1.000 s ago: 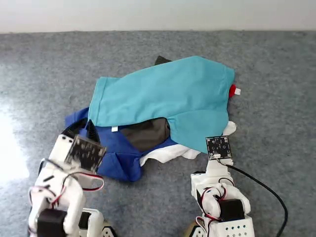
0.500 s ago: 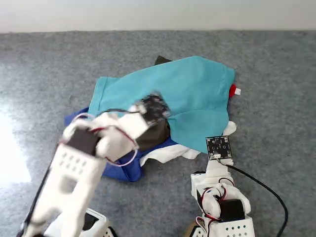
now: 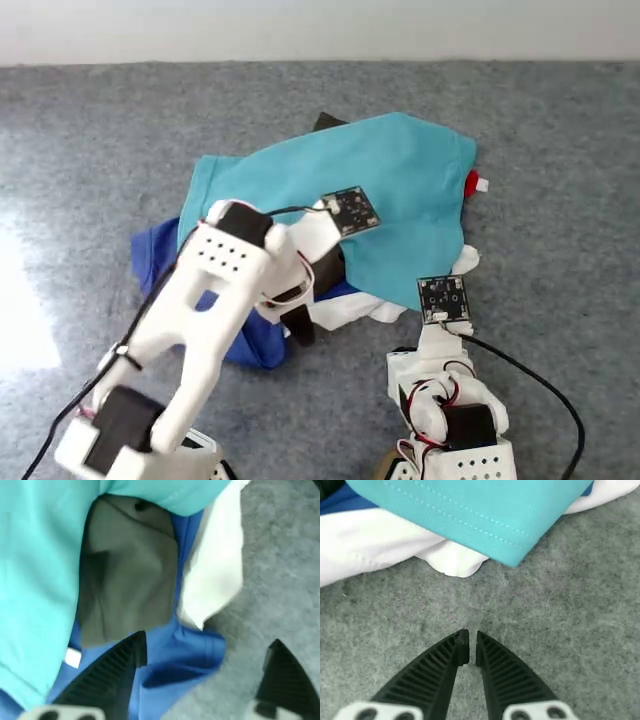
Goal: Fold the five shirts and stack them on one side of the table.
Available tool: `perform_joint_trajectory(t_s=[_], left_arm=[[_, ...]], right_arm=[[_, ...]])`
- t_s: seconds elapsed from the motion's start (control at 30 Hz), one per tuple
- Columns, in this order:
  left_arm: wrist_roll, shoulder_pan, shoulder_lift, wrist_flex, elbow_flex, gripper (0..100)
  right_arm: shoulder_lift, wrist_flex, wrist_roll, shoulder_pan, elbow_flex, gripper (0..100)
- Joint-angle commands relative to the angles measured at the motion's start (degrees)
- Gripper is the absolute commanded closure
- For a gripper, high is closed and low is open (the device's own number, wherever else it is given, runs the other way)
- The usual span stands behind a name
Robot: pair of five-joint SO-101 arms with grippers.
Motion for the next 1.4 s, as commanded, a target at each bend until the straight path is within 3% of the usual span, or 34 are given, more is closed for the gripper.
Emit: perform_joint_trajectory(t_s=[0.0, 0.2, 0.3, 0.4, 0.63, 0.83, 1.03, 1.37], left_arm=[[0.18, -0.53, 4.31, -5.10, -2.07, 64], [4.31, -4.22, 15.47, -17.05, -2.07, 67], [4.48, -4.22, 19.34, -18.73, -2.24, 78], [4.40, -2.90, 19.87, -17.76, -2.42, 96], [4.66, -4.40, 3.08, -4.48, -10.95, 99], [4.48, -10.73, -13.10, -6.51, -13.67, 99], [4.57, -24.79, -20.66, -12.84, -13.85, 99], [4.57, -56.79, -24.44, -23.74, -13.85, 99]], right_arm=[[-0.22, 0.40, -0.53, 0.04, 0.88, 95.9], [-0.22, 0.40, -0.53, 0.04, 0.88, 95.9], [-0.22, 0.40, -0.53, 0.04, 0.88, 95.9], [-0.22, 0.40, -0.53, 0.04, 0.88, 95.9], [-0.22, 0.40, -0.53, 0.04, 0.88, 95.9], [-0.22, 0.40, -0.53, 0.04, 0.88, 95.9], [-0.22, 0.40, -0.53, 0.04, 0.88, 95.9], [-0.22, 0.40, -0.53, 0.04, 0.88, 95.9]])
